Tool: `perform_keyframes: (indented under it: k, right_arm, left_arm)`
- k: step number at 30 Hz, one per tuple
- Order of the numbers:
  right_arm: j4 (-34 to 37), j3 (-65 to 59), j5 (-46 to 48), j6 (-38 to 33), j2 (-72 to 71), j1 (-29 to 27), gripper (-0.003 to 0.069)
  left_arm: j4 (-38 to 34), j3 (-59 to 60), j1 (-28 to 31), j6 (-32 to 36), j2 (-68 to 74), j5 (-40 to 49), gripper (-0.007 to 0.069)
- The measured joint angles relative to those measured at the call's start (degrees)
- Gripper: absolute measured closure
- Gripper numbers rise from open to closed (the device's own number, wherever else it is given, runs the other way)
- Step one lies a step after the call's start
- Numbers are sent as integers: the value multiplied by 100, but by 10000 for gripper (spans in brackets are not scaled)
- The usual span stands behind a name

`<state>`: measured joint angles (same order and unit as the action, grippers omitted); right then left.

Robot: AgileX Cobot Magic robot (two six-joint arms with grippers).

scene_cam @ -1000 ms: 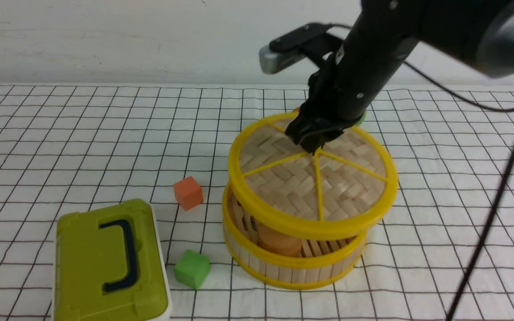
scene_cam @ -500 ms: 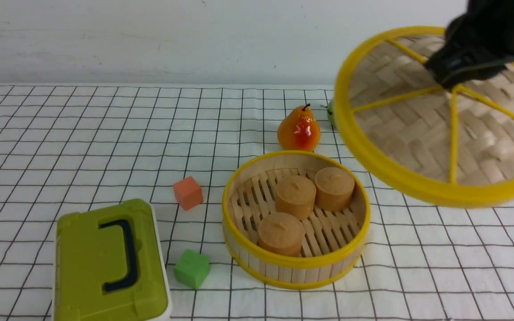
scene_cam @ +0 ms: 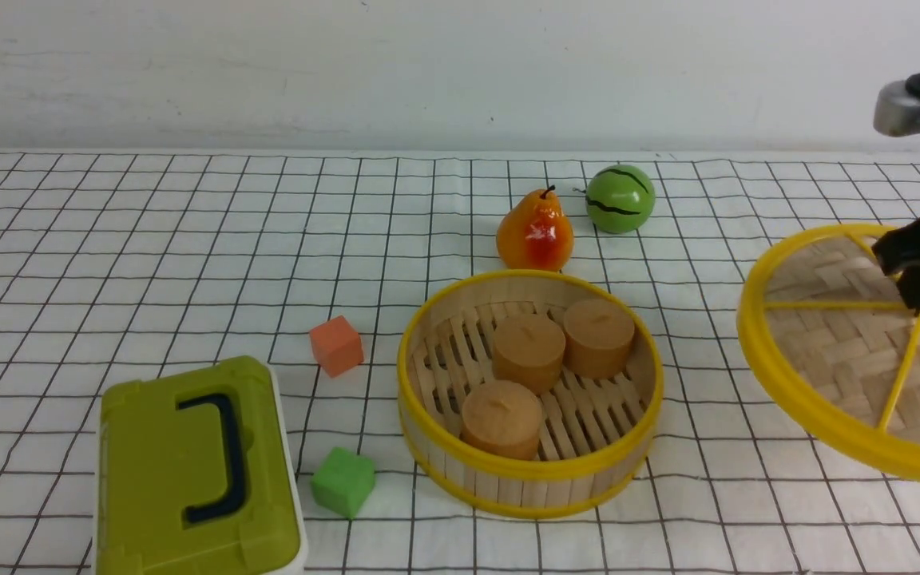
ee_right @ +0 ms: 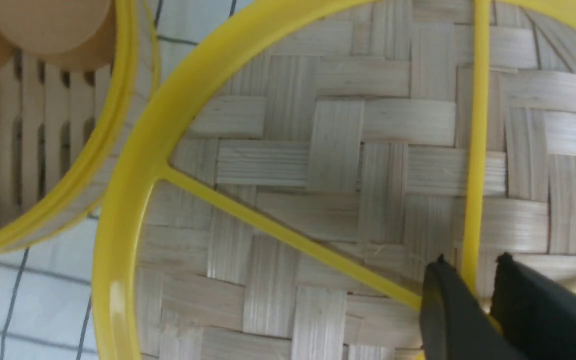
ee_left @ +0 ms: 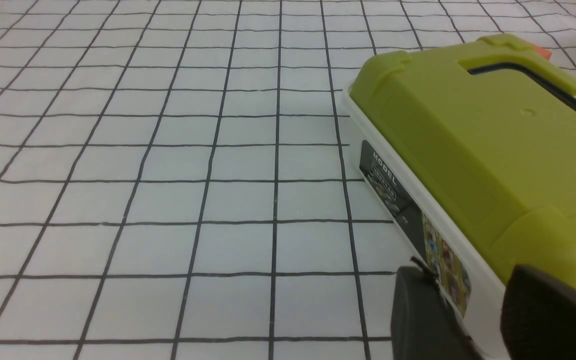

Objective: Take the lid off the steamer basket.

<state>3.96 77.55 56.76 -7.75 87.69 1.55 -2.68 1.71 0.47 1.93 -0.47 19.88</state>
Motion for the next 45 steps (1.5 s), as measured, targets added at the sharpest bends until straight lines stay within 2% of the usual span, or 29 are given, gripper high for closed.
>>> perform_keyframes:
  k: [6, 18, 21, 24, 25, 27, 32, 36, 38, 41, 42, 43, 44, 45]
  right_arm:
    - [158, -17, -943, -38, 1045, -38, 554]
    - [311, -22, -1296, -27, 1998, -38, 549]
    - [341, -22, -1333, -27, 1971, -38, 522]
    - [384, -22, -1298, -27, 1804, -38, 438]
    - [409, -22, -1220, -27, 1649, -38, 390]
    - [454, -22, -1120, -27, 1357, -38, 347]
    - [495, -86, -920, -27, 316, -38, 321]
    - [648, -521, -982, -27, -791, -38, 384]
    - [758, -1001, -1163, -27, -1535, -38, 456]
    - [811, -1471, -1350, -27, -2162, -38, 528]
    - [870, -1858, -1495, -27, -2667, -38, 586]
    - [880, -1906, -1509, -27, -2791, -38, 594]
    - [1004, -2310, -1636, -27, -3285, -38, 654]
    - [1023, -2352, -1636, -27, -3344, -38, 654]
  left_arm:
    - [0, 0, 0, 0, 0, 0, 386]
    - [0, 0, 0, 0, 0, 0, 385]
    - [0, 0, 0, 0, 0, 0, 385]
    - [0, 0, 0, 0, 0, 0, 385]
    - [0, 0, 0, 0, 0, 0, 385]
    - [0, 0, 0, 0, 0, 0, 385]
    - [0, 0, 0, 0, 0, 0, 385]
    - [0, 0, 0, 0, 0, 0, 385]
    - [0, 0, 0, 0, 0, 0, 385]
    - [0, 0, 0, 0, 0, 0, 385]
    - [0, 0, 0, 0, 0, 0, 385]
    - [0, 0, 0, 0, 0, 0, 385]
    - [0, 0, 0, 0, 0, 0, 385]
    - [0, 0, 0, 0, 0, 0, 385]
